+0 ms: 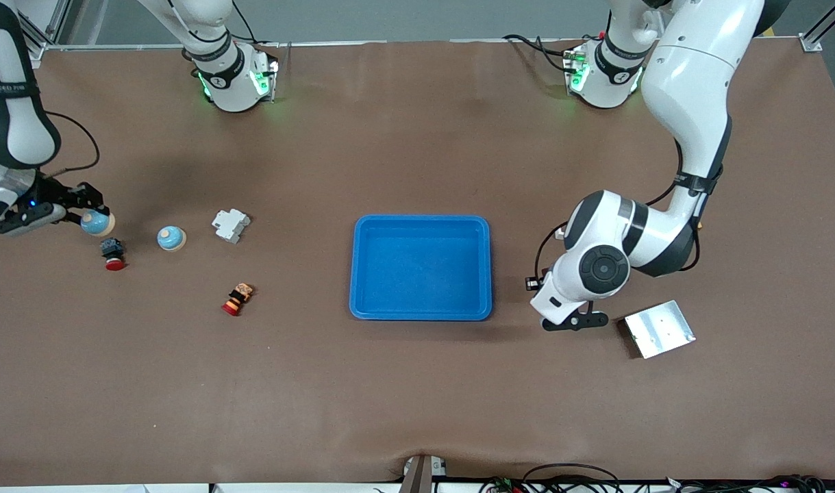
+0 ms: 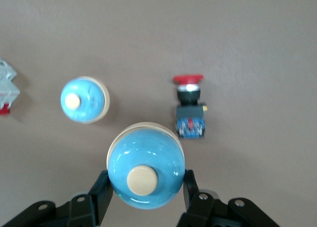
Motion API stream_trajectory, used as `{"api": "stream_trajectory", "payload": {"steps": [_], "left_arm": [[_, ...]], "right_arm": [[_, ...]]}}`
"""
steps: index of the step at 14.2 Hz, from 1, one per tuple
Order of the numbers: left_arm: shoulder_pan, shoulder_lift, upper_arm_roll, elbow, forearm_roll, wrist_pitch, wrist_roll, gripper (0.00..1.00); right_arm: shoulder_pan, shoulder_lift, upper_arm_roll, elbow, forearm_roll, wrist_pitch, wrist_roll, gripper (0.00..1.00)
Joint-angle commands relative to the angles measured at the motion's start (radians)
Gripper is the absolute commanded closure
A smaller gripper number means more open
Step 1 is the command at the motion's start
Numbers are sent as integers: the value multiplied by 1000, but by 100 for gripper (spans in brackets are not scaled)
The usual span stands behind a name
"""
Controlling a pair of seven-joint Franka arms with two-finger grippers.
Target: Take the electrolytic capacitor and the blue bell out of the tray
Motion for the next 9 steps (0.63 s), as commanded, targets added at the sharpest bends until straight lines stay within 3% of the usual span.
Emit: {"api": "stream_trajectory", "payload": {"steps": [1,4,9], "left_arm": [[15,-25,-5,-34,7,11,85,100],[34,-23,-5,-33,7,11,216,100],[37,-18,-5,-34,-8,34,238,100]], "right_arm": [[-66,-74,16,-83,5,28,-80,100],[-99,-118,16,-187,3,118,-100,100],[-167,-114,14,-280,-32,269,-164,100]]}}
